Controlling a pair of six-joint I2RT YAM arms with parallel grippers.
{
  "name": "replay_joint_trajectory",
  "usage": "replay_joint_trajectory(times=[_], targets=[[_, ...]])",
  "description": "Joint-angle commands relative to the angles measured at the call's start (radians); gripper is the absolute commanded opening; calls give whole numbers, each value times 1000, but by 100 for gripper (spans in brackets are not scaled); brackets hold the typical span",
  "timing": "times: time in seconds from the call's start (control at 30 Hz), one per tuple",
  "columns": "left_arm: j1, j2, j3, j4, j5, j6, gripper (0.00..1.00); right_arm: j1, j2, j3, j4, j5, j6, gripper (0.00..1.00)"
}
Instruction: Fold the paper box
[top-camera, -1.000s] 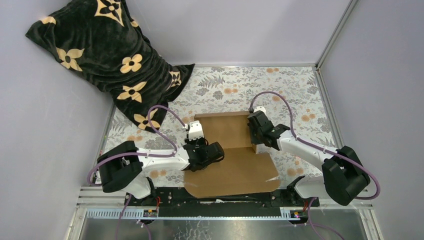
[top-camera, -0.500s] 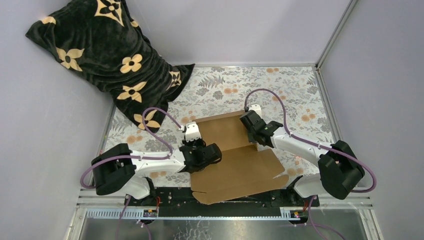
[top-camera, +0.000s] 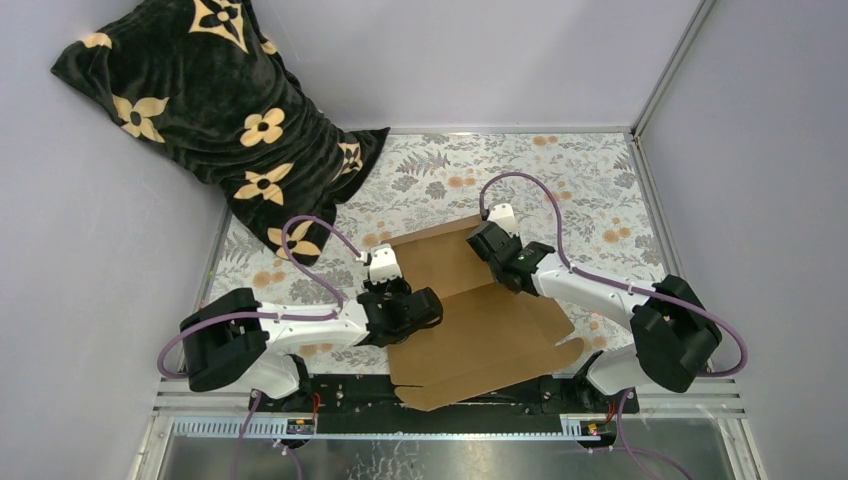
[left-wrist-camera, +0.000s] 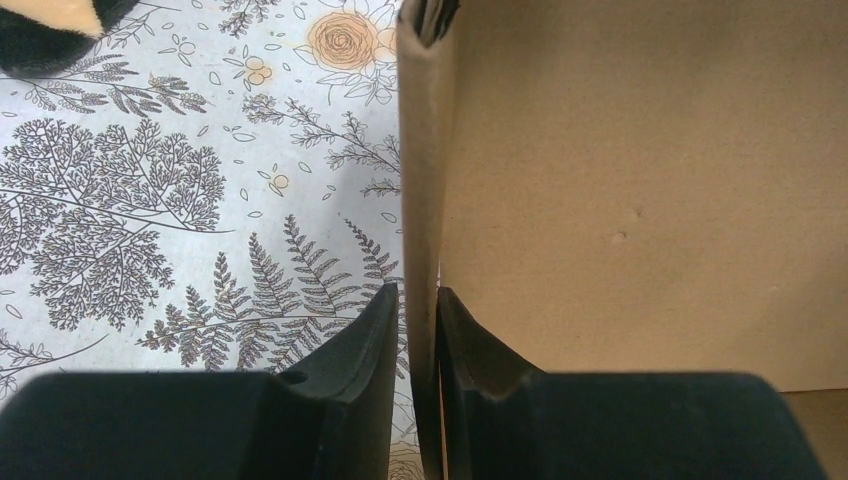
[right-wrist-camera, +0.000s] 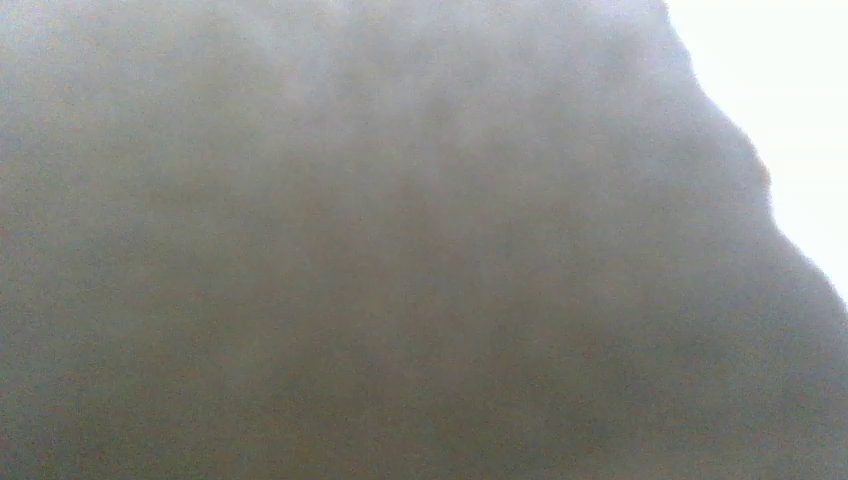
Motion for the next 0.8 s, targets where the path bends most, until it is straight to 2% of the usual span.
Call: replay_joint_trajectory(times=[0.0,0.33,0.5,0.67,0.77], targets=[[-3,-26,-14,-43,-99,-14,26,8,18,-3,-65,283,-101,4],[-3,-28,-13,-46,-104,-12,26,75,46,-21,-36,463,-113,0],[-3,-33,-15,-46,-104,-11,26,86,97,8,-75,531,-80,0],[-3,-38,-17,-49,-105,-11,26,92,108,18,-88,528,-48,0],[-3,-44,-18,-59,-109,-15,26,92,62,-2,-60,466,-43,0]])
